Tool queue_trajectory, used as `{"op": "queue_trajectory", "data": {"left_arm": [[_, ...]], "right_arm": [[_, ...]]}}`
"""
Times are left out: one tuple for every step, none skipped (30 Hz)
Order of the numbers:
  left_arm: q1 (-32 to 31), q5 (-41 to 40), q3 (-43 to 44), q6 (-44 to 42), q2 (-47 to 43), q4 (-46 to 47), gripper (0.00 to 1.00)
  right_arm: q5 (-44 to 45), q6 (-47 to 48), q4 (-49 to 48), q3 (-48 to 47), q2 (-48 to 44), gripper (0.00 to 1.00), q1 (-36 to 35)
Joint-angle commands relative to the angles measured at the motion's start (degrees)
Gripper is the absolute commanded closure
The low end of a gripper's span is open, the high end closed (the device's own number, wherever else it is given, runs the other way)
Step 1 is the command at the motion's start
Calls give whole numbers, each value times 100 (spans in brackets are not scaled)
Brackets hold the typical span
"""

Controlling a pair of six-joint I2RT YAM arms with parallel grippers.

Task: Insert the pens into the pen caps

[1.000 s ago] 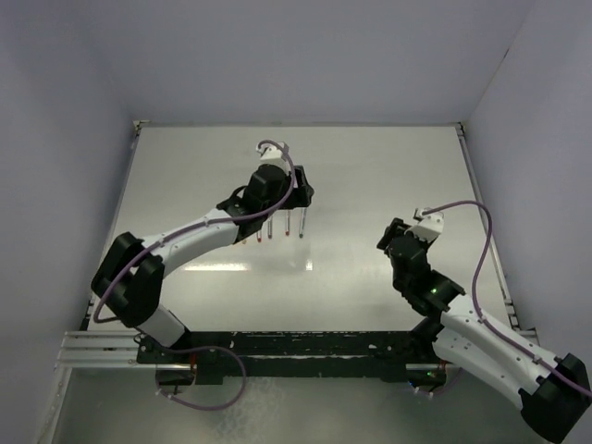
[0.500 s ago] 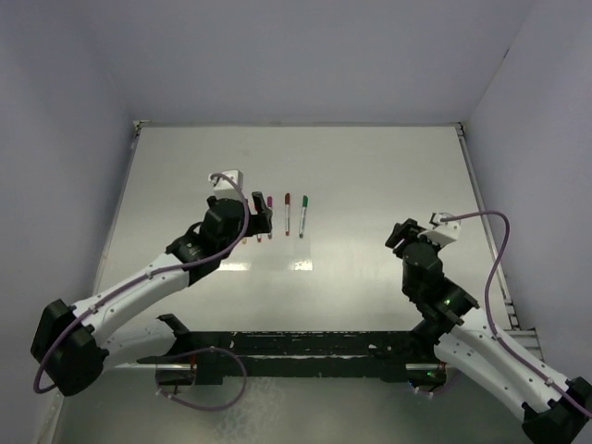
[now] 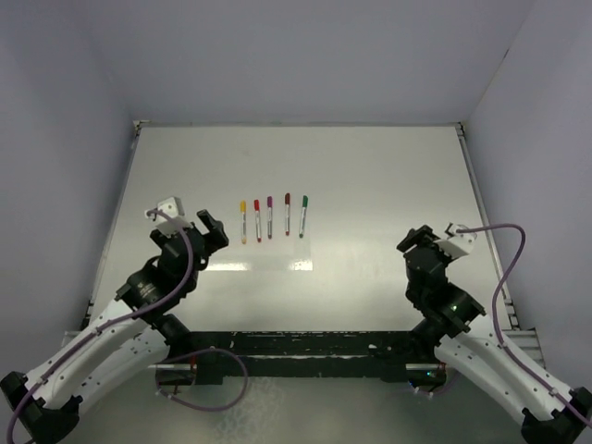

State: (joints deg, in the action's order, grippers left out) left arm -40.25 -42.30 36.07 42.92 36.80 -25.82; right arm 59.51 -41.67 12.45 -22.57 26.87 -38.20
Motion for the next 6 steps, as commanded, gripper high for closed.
{"op": "queue_trajectory", "data": {"left_arm": [[19, -441, -104, 297, -157, -334, 8], [17, -472, -97, 336, -132, -378, 8], [18, -520, -78, 396, -108, -446, 8], [22, -539, -59, 408, -67, -499, 8], [22, -550, -43, 417, -31, -531, 7], [18, -564, -40, 441, -19, -540, 7]], "right_arm": [[396, -317, 99, -27, -135, 36, 3], [393, -308, 81, -25, -138, 36, 2], [403, -300, 78, -23, -131, 36, 1], [402, -298, 77, -24, -120, 36, -1], [404, -284, 79, -31, -86, 36, 1], [397, -288, 74, -29, -62, 36, 2]]}}
